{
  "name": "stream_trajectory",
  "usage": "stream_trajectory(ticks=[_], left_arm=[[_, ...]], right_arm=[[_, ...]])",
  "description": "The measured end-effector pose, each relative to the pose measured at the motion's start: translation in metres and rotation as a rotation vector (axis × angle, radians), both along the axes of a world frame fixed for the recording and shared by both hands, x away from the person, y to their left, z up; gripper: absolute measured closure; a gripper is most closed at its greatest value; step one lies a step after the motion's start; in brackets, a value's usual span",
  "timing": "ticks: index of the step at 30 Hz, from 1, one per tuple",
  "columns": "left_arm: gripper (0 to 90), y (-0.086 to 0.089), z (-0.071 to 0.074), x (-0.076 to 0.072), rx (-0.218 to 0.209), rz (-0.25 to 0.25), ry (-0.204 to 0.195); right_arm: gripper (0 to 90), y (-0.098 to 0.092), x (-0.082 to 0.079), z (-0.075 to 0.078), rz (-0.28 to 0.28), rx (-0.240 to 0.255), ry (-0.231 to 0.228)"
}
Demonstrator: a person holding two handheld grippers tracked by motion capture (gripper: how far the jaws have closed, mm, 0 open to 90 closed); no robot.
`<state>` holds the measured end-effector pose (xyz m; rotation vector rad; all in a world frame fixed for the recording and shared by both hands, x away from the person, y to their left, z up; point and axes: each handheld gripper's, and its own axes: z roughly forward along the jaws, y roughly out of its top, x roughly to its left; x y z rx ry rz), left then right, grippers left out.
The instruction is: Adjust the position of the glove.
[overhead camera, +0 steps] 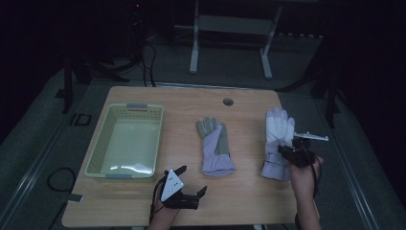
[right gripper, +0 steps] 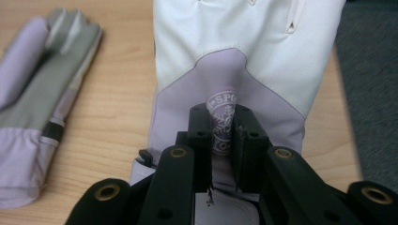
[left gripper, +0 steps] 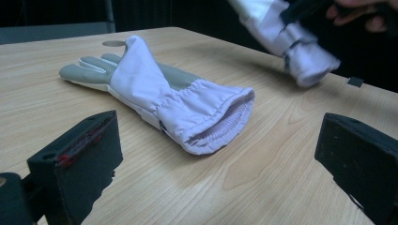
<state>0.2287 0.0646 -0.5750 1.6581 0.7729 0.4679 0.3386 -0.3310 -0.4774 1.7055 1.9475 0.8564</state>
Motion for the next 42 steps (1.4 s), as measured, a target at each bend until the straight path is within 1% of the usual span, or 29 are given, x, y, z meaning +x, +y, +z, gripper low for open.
stream_trajectory(ticks=[2, 4, 5, 6, 9, 11, 13, 17, 19, 20, 22, 23, 25, 27, 28, 29, 30, 31, 33, 36, 37, 42], left_arm=[[1.1, 0.000, 0.000, 0.000, 0.000, -0.001, 0.000], [1.1, 0.000, 0.000, 0.000, 0.002, -0.004, 0.000], [1.1, 0.000, 0.000, 0.000, 0.002, -0.005, 0.000], [1.1, 0.000, 0.000, 0.000, -0.002, -0.007, 0.001], [1.1, 0.000, 0.000, 0.000, -0.003, -0.006, 0.003], [1.1, 0.000, 0.000, 0.000, -0.003, -0.007, 0.001], [1.1, 0.000, 0.000, 0.000, -0.002, -0.007, 0.000], [1.1, 0.000, 0.000, 0.000, -0.003, -0.007, 0.001], [1.1, 0.000, 0.000, 0.000, -0.004, -0.006, 0.003], [1.1, 0.000, 0.000, 0.000, -0.003, -0.006, 0.002], [1.1, 0.000, 0.000, 0.000, -0.002, -0.007, 0.002], [1.1, 0.000, 0.000, 0.000, -0.001, -0.007, 0.002], [1.1, 0.000, 0.000, 0.000, 0.000, -0.007, 0.002], [1.1, 0.000, 0.000, 0.000, 0.000, -0.008, 0.003], [1.1, 0.000, 0.000, 0.001, 0.001, -0.008, 0.003], [1.2, 0.000, 0.000, 0.001, 0.001, -0.008, 0.004], [1.1, 0.000, 0.000, 0.001, 0.002, -0.009, 0.005], [1.1, 0.000, 0.000, 0.001, 0.002, -0.008, 0.005], [1.1, 0.000, 0.000, 0.001, 0.002, -0.008, 0.006], [1.1, 0.000, 0.000, 0.001, 0.003, -0.008, 0.006], [1.1, 0.000, 0.000, 0.001, 0.003, -0.007, 0.006], [1.1, 0.000, 0.000, 0.001, -0.002, -0.007, 0.009]], right_arm=[[79.3, 0.002, 0.005, -0.009, 0.002, 0.003, 0.016], [78.8, 0.003, 0.015, -0.023, -0.020, 0.003, 0.043], [78.8, 0.003, 0.015, -0.023, -0.020, 0.003, 0.043], [78.6, 0.003, 0.017, -0.026, -0.024, 0.002, 0.047], [77.4, 0.006, 0.022, -0.040, -0.026, -0.028, 0.065], [75.5, 0.006, 0.024, -0.049, -0.031, -0.025, 0.065], [74.1, 0.006, 0.024, -0.053, -0.034, -0.018, 0.054], [68.5, 0.006, 0.025, -0.050, -0.025, -0.027, 0.053], [68.1, 0.004, 0.024, -0.044, -0.011, -0.013, 0.045], [67.4, 0.003, 0.023, -0.040, 0.002, -0.021, 0.041], [61.3, -0.001, 0.024, -0.033, 0.034, -0.012, 0.032], [57.7, -0.003, 0.025, -0.030, 0.047, -0.018, 0.030], [55.2, -0.008, 0.028, -0.025, 0.069, -0.056, 0.034], [55.6, -0.013, 0.029, -0.020, 0.090, -0.060, 0.024], [55.3, -0.015, 0.029, -0.018, 0.111, -0.075, 0.021], [54.3, -0.018, 0.029, -0.016, 0.134, -0.068, 0.019], [53.8, -0.020, 0.030, -0.015, 0.144, -0.046, 0.023], [53.0, -0.022, 0.031, -0.015, 0.157, -0.041, 0.026], [52.1, -0.023, 0.032, -0.015, 0.158, -0.046, 0.028], [50.8, -0.023, 0.035, -0.019, 0.161, -0.017, 0.037], [49.9, -0.022, 0.036, -0.021, 0.169, -0.013, 0.041], [50.0, -0.015, 0.043, -0.038, 0.160, -0.007, 0.088]])
